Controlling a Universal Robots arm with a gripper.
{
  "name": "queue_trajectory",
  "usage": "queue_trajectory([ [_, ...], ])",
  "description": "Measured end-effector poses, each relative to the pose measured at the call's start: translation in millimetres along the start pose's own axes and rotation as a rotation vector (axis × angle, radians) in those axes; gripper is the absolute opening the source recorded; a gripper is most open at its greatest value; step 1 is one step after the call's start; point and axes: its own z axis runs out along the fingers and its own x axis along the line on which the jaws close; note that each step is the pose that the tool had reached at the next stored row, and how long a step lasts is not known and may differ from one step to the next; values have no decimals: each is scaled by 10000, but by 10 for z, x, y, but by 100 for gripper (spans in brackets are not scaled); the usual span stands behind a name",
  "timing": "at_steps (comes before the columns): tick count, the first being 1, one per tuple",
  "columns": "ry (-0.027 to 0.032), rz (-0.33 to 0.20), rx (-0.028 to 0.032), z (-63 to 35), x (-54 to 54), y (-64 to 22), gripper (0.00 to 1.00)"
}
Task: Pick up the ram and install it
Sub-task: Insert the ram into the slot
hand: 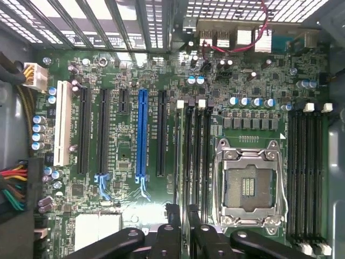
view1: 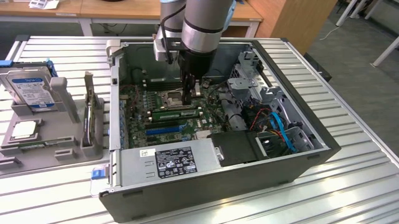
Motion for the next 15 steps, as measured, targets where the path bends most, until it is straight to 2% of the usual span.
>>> queue_trajectory([
  [15,-1,0,0,-276,-9,12,19],
])
